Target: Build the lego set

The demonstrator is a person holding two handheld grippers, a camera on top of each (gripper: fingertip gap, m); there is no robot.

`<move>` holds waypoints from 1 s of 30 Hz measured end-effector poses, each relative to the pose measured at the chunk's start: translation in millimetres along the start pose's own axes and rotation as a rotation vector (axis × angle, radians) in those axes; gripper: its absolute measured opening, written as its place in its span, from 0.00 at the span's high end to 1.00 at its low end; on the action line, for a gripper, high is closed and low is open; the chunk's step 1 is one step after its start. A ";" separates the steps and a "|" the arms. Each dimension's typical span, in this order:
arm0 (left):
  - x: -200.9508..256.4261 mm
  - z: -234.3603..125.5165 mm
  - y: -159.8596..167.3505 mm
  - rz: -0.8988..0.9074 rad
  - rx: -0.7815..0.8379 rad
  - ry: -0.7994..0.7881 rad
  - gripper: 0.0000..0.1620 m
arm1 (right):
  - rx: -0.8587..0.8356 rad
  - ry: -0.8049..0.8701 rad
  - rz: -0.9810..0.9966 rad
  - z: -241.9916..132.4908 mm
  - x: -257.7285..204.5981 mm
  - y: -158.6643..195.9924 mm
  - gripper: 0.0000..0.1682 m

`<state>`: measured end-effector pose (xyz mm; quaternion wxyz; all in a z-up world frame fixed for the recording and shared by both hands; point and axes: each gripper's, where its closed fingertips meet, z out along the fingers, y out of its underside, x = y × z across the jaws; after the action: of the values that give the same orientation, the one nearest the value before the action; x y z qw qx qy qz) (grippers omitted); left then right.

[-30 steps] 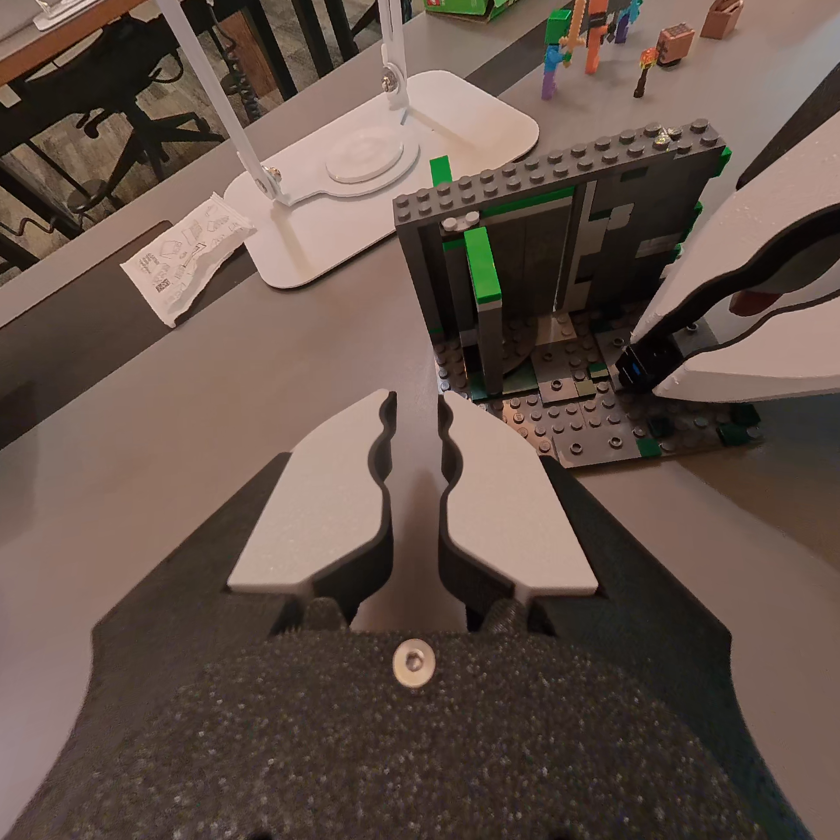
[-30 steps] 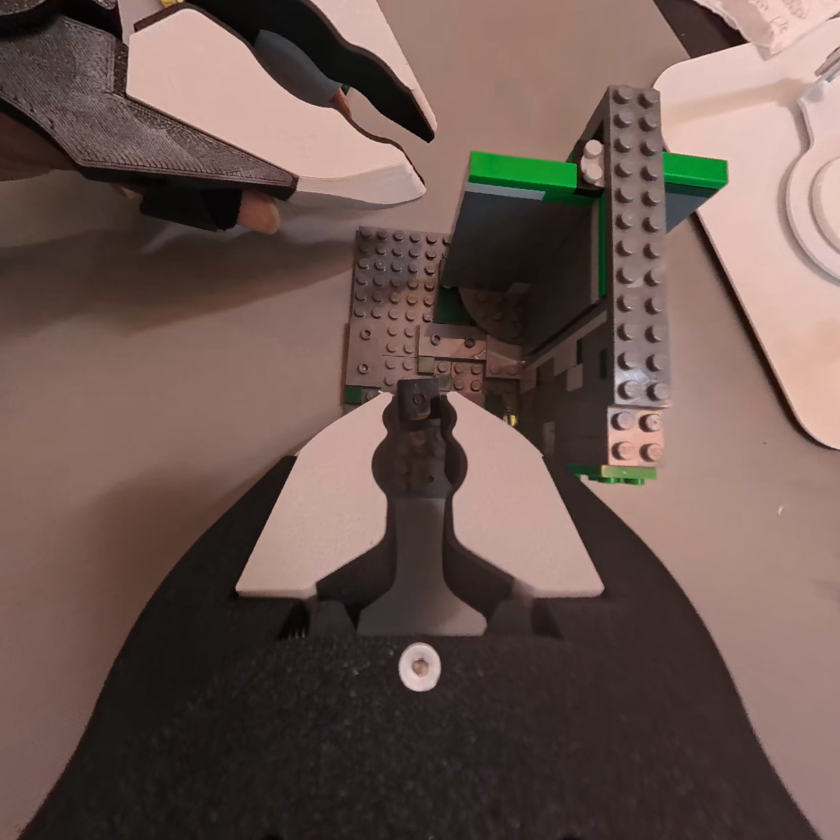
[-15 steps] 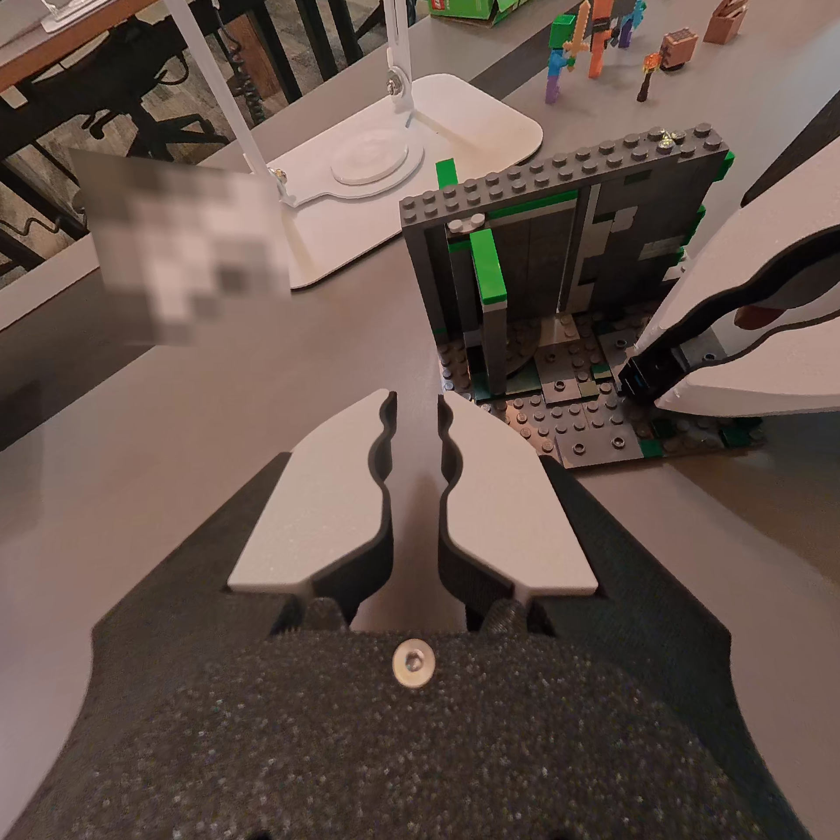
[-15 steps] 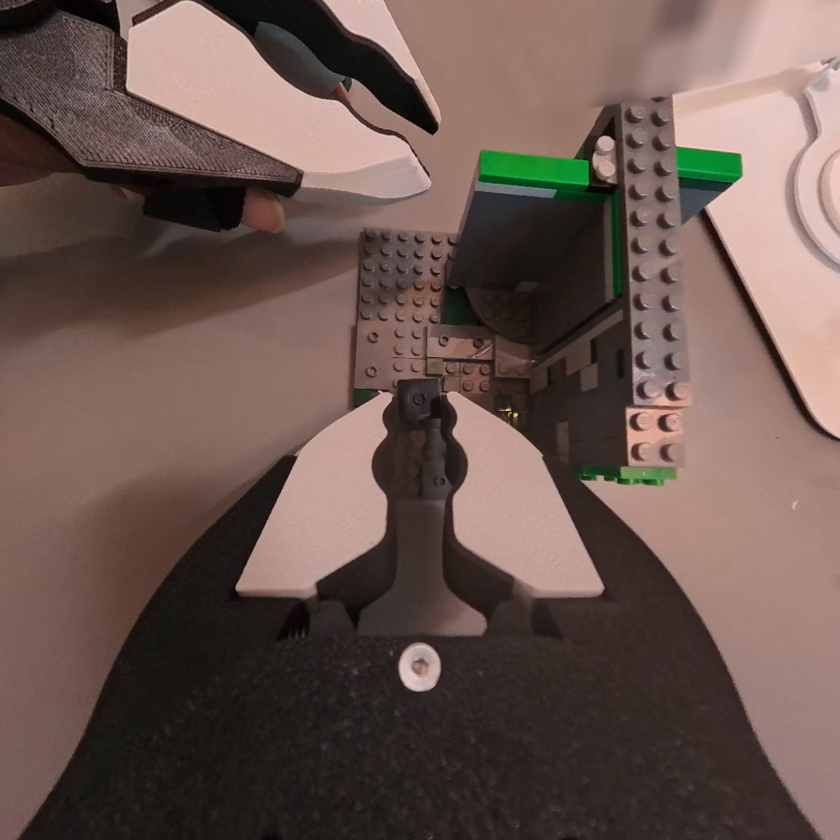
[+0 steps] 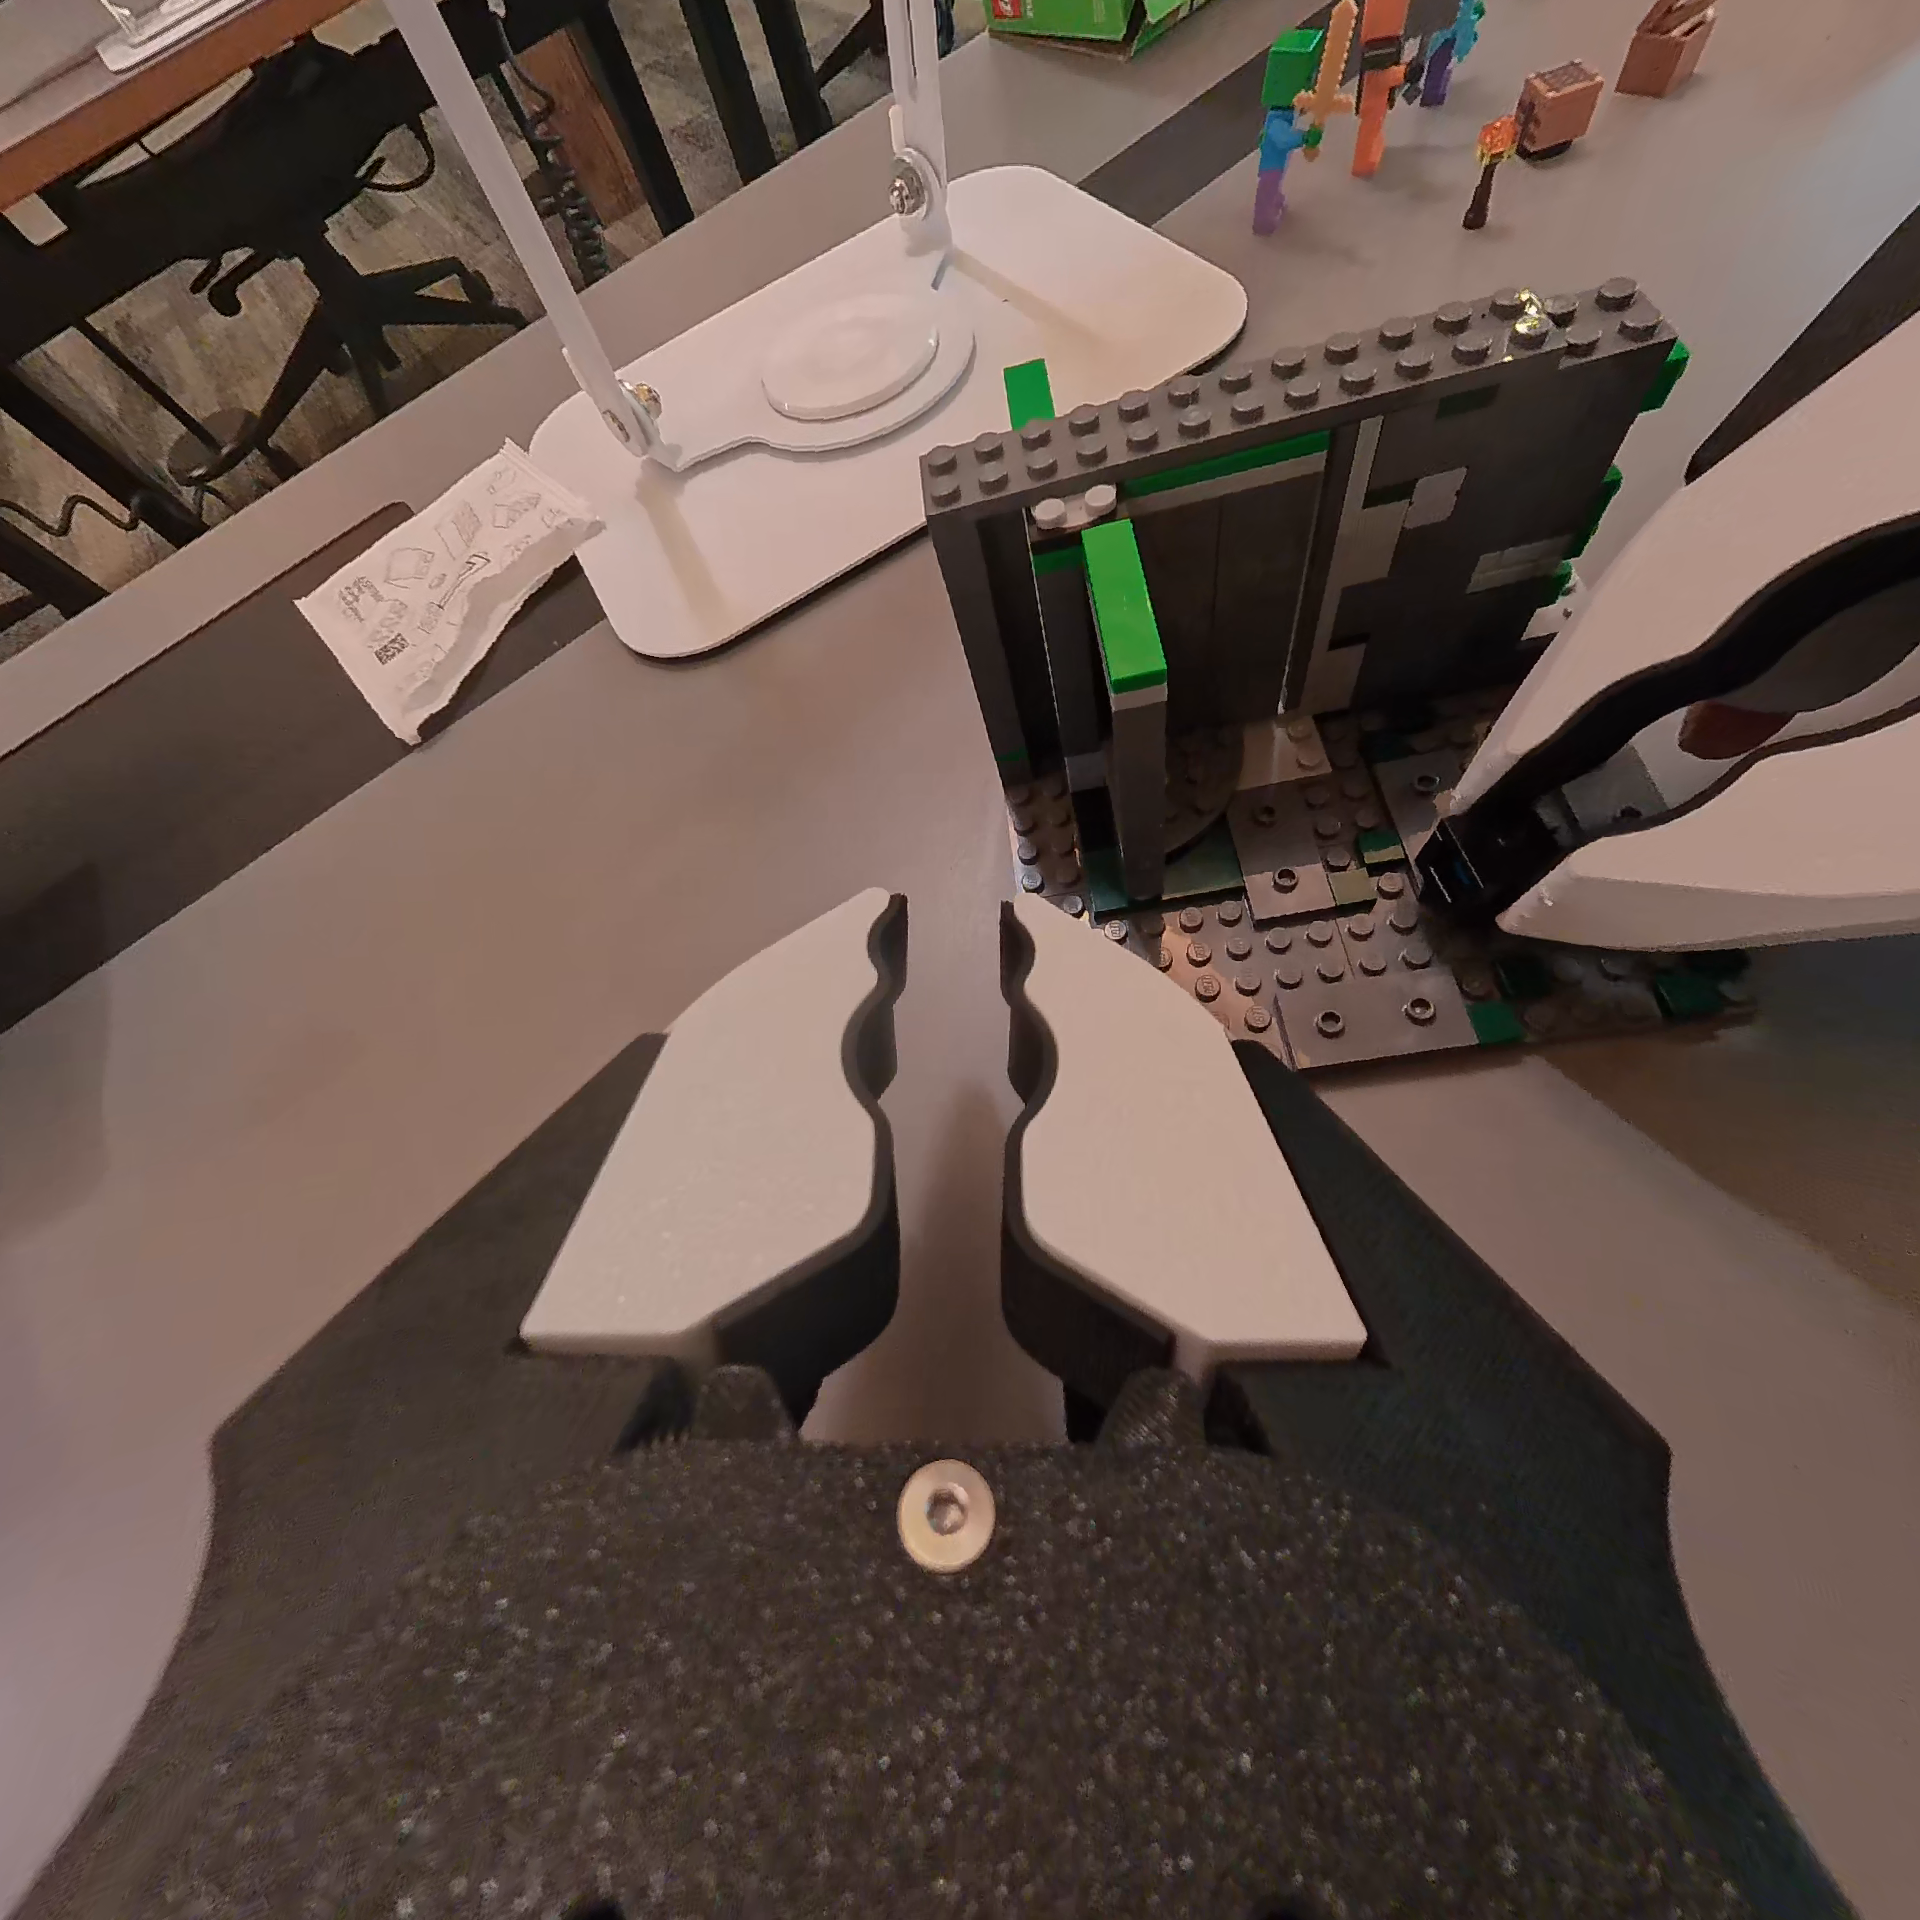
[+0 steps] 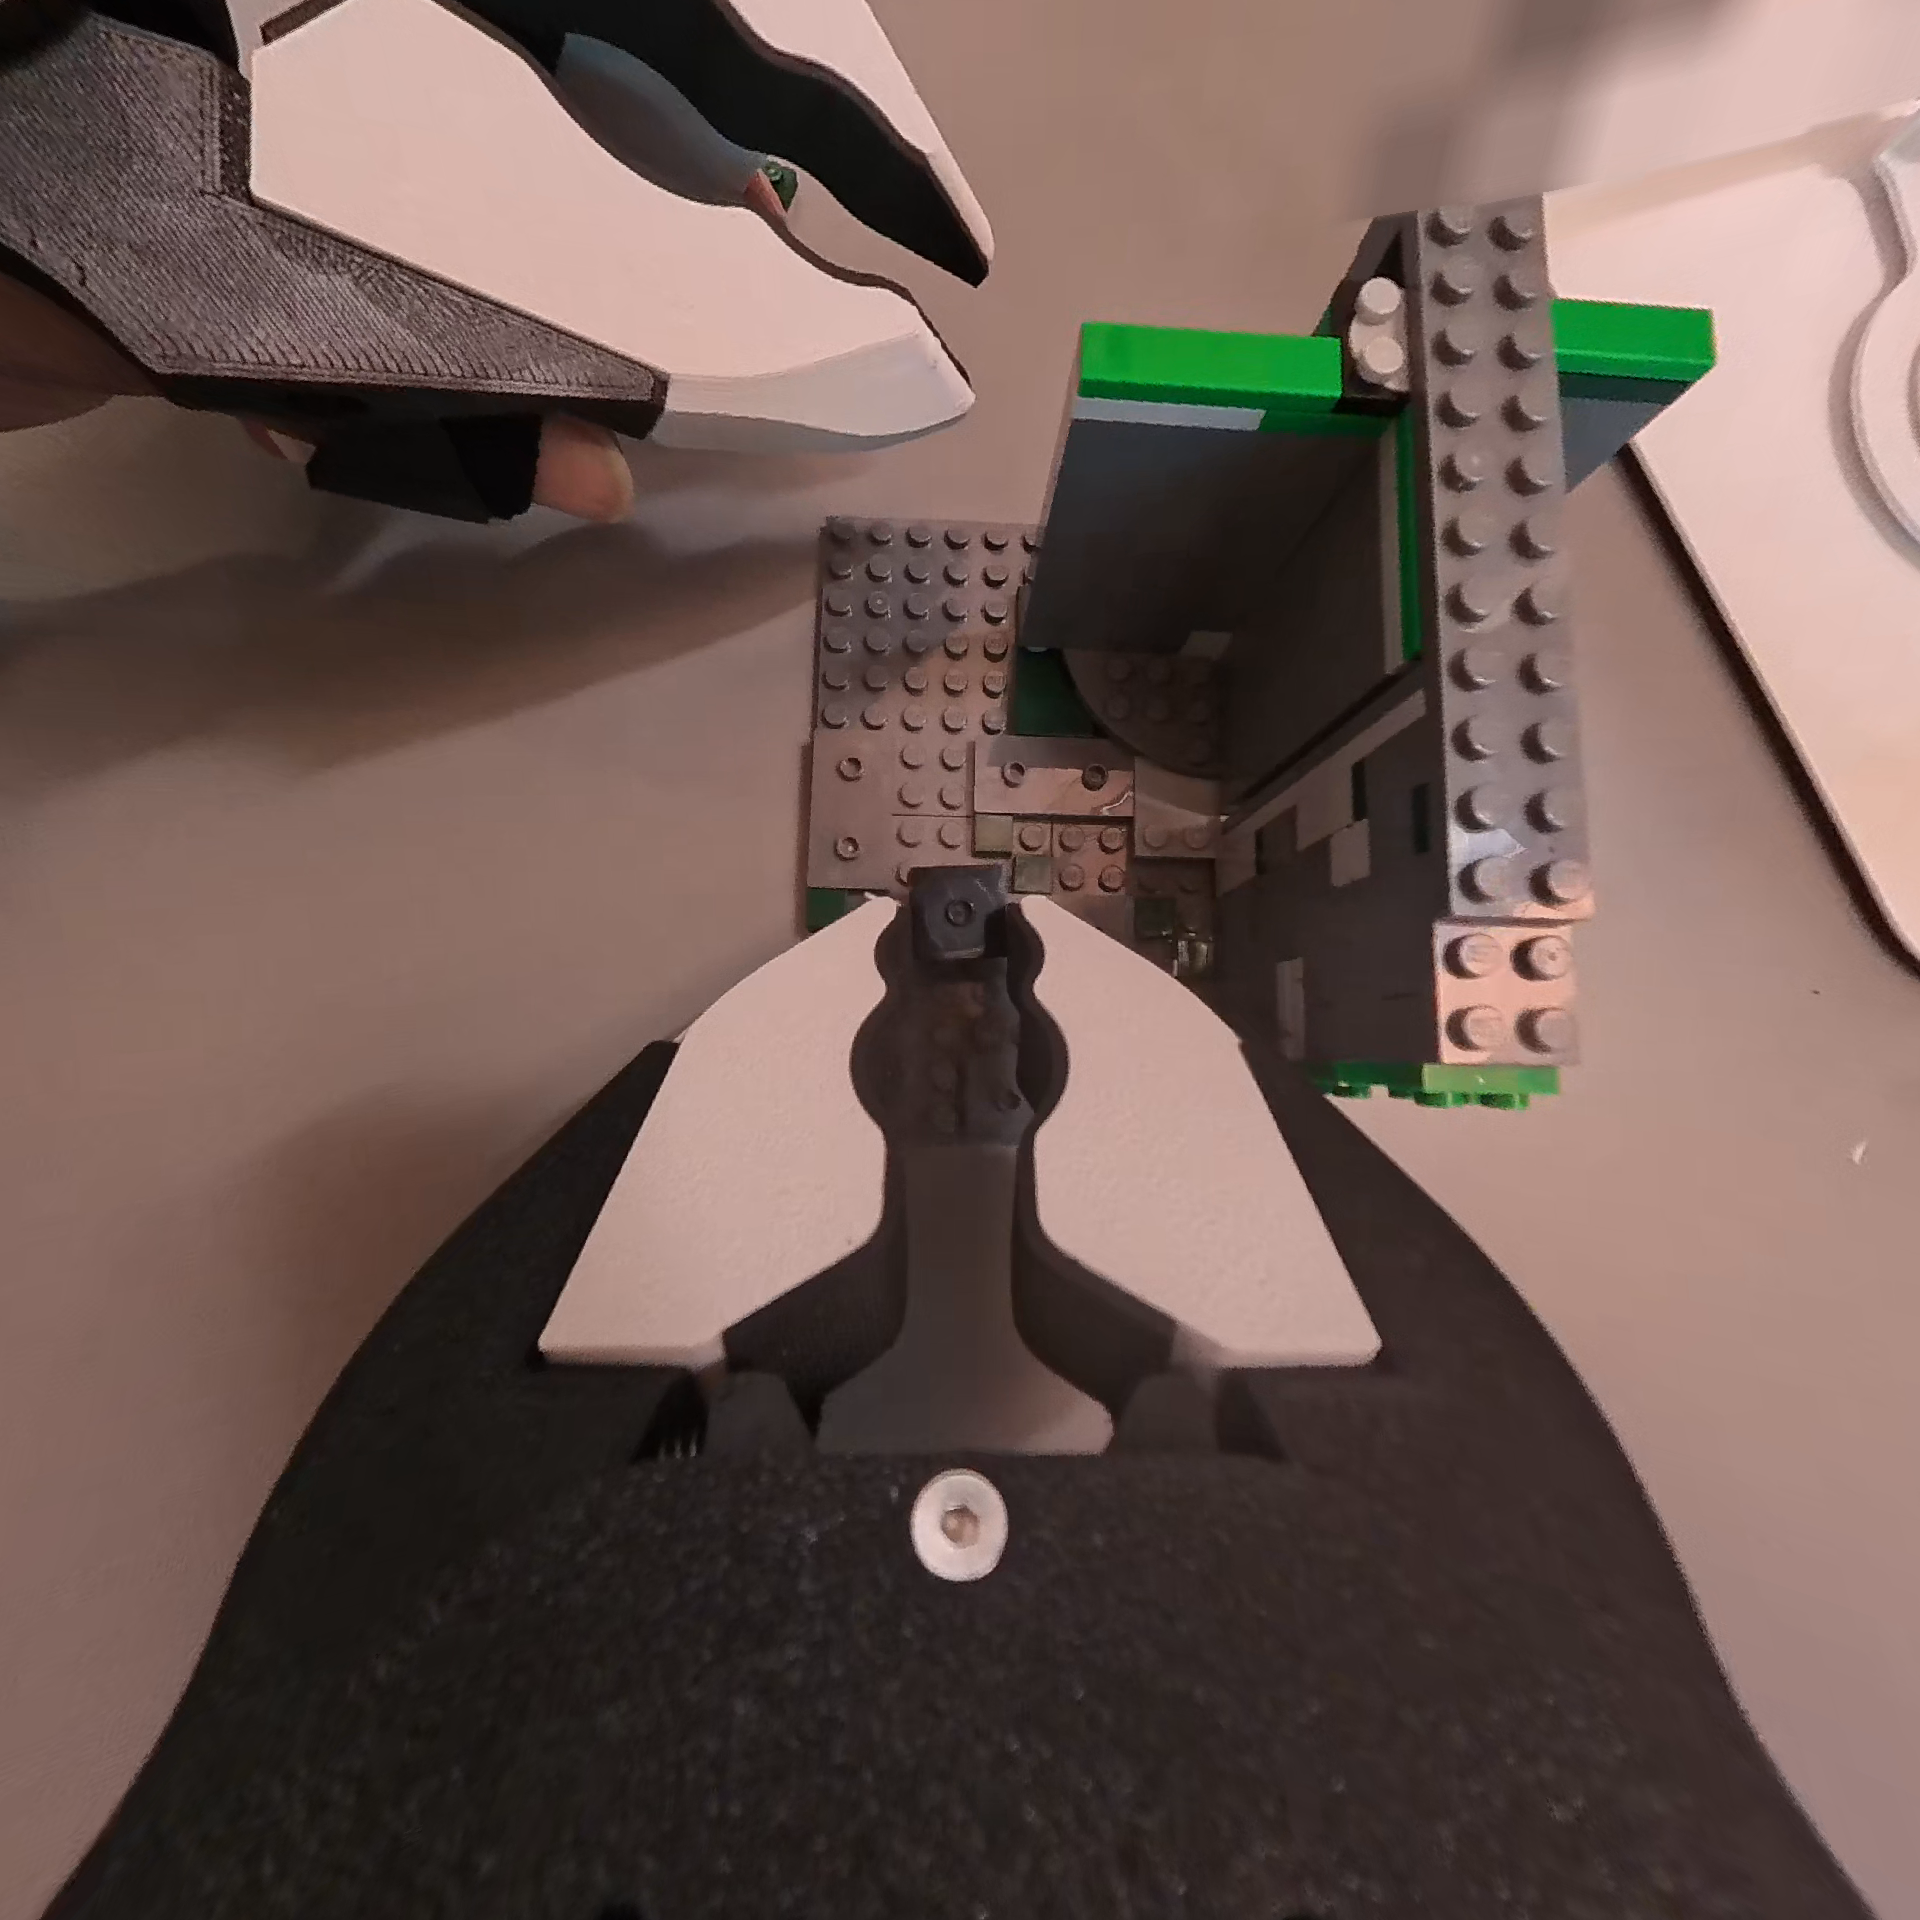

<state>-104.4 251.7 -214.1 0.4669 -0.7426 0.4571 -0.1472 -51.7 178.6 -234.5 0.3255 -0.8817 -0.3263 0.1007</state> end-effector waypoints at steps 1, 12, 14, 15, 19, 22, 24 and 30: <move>0.0 0.0 0.0 0.000 0.000 0.000 0.90 | -0.001 -0.001 0.000 0.6 -0.3 0.1 0.90; -1.2 -1.2 -1.2 0.007 0.002 -0.007 0.90 | -0.013 0.000 -0.011 4.9 -2.6 0.0 0.90; -0.8 -1.1 -1.5 0.009 0.002 -0.007 0.90 | -0.014 0.001 -0.013 5.0 -2.7 -0.2 0.90; -0.9 -1.2 -1.4 0.012 0.001 -0.009 0.90 | -0.016 0.001 -0.014 5.1 -2.9 -0.1 0.90; -1.3 -1.6 -2.0 0.014 0.002 -0.012 0.90 | -0.030 0.004 -0.022 5.8 -2.9 1.5 0.90; -1.5 -2.8 -3.5 0.015 0.007 -0.013 0.90 | -0.034 0.002 -0.027 5.9 -3.2 1.8 0.90; -1.6 -3.3 -4.3 0.018 0.009 -0.015 0.90 | -0.039 -0.003 -0.032 5.7 -3.6 2.7 0.90; -1.8 -3.4 -4.4 0.017 0.009 -0.014 0.90 | -0.042 -0.039 -0.023 5.1 -5.7 3.7 0.88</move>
<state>-105.2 251.9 -208.3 0.4747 -0.7376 0.4593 -0.1400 -56.2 175.5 -240.9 0.3017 -0.8824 -0.3446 0.1074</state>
